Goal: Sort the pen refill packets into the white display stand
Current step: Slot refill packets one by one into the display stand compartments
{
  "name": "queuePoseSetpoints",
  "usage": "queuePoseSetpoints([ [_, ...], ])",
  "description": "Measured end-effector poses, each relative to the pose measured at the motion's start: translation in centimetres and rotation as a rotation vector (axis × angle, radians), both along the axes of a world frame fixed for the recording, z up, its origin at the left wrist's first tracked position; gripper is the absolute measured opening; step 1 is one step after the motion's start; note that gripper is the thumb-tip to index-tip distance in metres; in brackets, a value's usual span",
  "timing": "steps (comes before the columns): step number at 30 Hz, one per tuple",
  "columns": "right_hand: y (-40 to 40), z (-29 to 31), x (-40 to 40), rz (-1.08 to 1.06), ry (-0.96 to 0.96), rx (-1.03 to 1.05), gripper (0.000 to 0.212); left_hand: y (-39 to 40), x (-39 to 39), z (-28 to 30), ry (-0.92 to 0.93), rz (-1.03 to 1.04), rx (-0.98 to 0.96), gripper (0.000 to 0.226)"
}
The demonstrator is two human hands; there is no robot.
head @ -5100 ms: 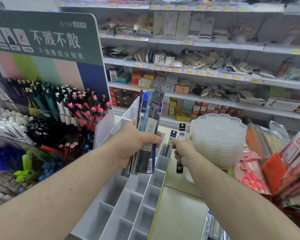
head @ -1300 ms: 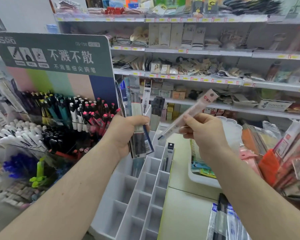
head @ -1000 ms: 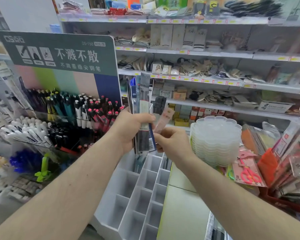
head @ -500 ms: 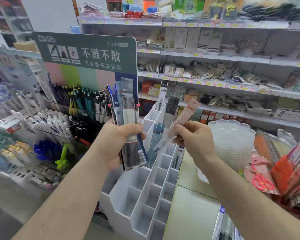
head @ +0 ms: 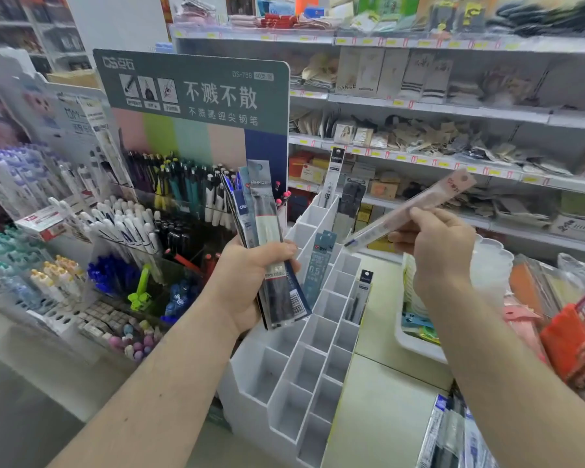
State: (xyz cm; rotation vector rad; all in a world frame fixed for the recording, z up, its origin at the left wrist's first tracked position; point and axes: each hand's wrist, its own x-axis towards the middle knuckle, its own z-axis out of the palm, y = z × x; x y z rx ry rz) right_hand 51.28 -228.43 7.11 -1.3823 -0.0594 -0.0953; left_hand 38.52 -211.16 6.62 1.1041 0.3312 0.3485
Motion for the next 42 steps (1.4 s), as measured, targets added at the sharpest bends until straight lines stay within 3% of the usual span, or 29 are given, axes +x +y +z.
queuePoseSetpoints([
  [5,-0.1,-0.5,-0.6,0.011,-0.035,-0.058,0.025,-0.2,-0.2,0.2,0.022,-0.001,0.013,0.025],
  [11,4.4,-5.6,-2.3,0.320,-0.114,-0.585,0.022,-0.4,-0.3,0.2,0.017,-0.025,0.058,0.046],
  [15,5.7,-7.1,-2.4,0.433,-0.158,-0.929,0.020,-0.4,-0.4,0.2,0.013,-0.032,0.077,0.018],
  [18,5.1,-6.3,-2.5,0.467,-0.126,-1.036,0.015,-0.4,-0.4,0.1,0.008,-0.052,0.067,0.014],
  [20,4.4,-4.6,-2.6,0.322,-0.135,-0.895,0.008,-0.3,-0.4,-0.1,-0.013,-0.067,0.075,0.026],
  [22,3.8,-2.3,-3.6,0.231,-0.119,-0.552,0.009,-0.3,-0.4,-0.2,-0.040,-0.098,0.119,0.037],
  [24,3.9,0.0,-5.4,0.334,-0.117,-0.343,0.012,-0.2,-0.4,-0.2,-0.072,-0.149,0.193,0.037],
  [28,5.5,0.8,-7.2,0.498,-0.157,-0.414,0.028,0.0,-0.1,-0.7,-0.132,-0.185,0.253,0.034],
  [33,5.2,0.8,-6.7,0.499,-0.144,-0.294,0.004,0.6,-0.4,-0.7,-0.150,-0.269,0.246,0.046],
  [36,4.9,0.7,-6.9,0.514,-0.138,-0.249,0.005,0.7,-0.4,-0.8,-0.148,-0.265,0.166,0.049],
  [39,4.5,1.0,-6.6,0.419,-0.117,-0.167,0.012,0.6,-0.4,-0.9,-0.145,-0.237,0.177,0.038],
  [42,3.7,1.8,-6.2,0.348,0.044,0.048,0.019,0.5,-0.5,-0.8,-0.129,-0.215,0.197,0.024],
])
